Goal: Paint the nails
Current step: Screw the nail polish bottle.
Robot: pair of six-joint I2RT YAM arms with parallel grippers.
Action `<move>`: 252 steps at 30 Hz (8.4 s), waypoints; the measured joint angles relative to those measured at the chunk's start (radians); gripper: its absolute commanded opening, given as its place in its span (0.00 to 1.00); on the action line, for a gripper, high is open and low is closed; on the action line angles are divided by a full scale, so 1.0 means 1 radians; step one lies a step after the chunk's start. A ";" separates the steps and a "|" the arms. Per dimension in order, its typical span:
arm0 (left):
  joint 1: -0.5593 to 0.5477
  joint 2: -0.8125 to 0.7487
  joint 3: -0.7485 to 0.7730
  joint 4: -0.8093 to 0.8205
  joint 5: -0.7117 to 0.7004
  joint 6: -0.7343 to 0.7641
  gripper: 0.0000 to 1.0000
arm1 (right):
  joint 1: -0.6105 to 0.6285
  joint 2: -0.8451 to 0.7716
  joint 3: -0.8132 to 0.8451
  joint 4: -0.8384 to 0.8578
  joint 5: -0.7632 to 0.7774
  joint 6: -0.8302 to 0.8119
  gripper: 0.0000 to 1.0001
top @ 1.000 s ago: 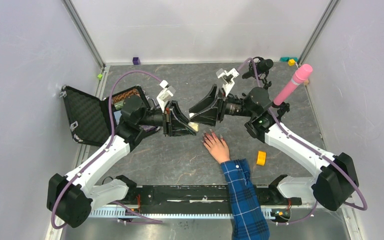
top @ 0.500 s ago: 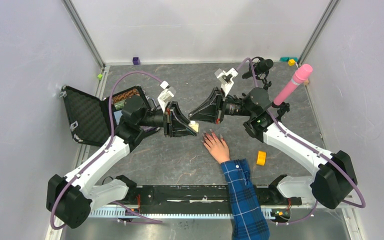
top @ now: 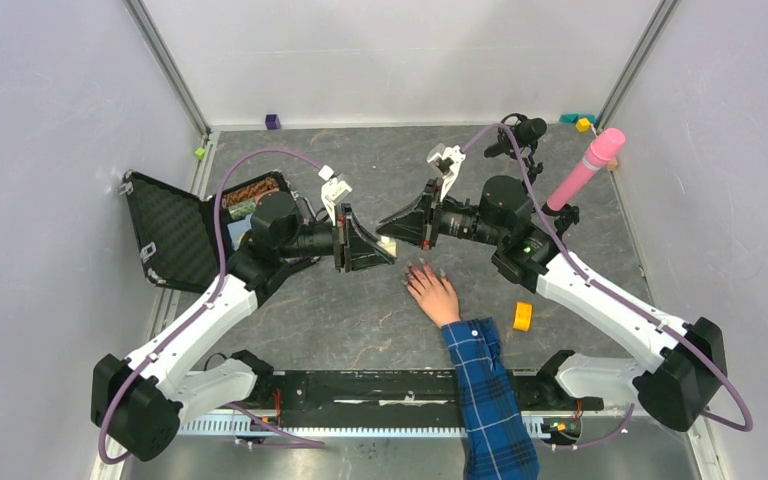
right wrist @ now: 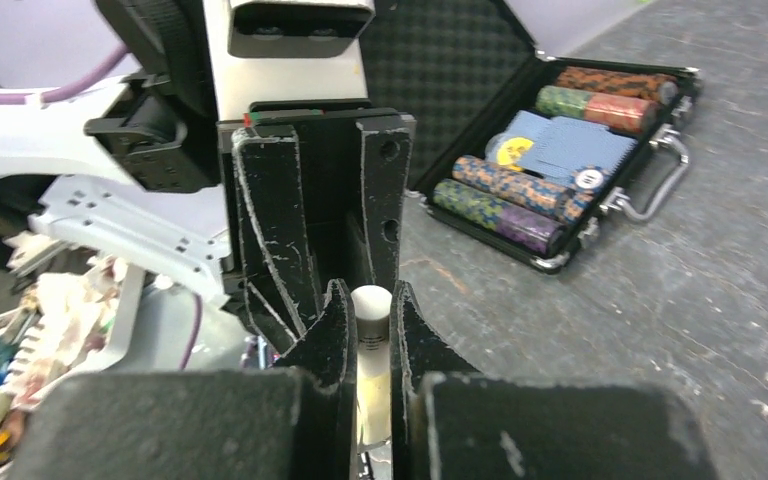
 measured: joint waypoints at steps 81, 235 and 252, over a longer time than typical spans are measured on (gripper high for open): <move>0.036 -0.001 -0.005 0.096 0.172 -0.011 0.02 | -0.054 -0.011 0.047 0.073 -0.190 -0.003 0.55; -0.016 -0.077 0.029 0.003 0.120 0.049 0.02 | 0.024 0.057 0.148 -0.015 -0.277 -0.042 0.00; -0.024 -0.096 0.013 -0.192 -0.209 0.103 0.02 | 0.083 0.092 0.196 -0.267 0.107 -0.177 0.00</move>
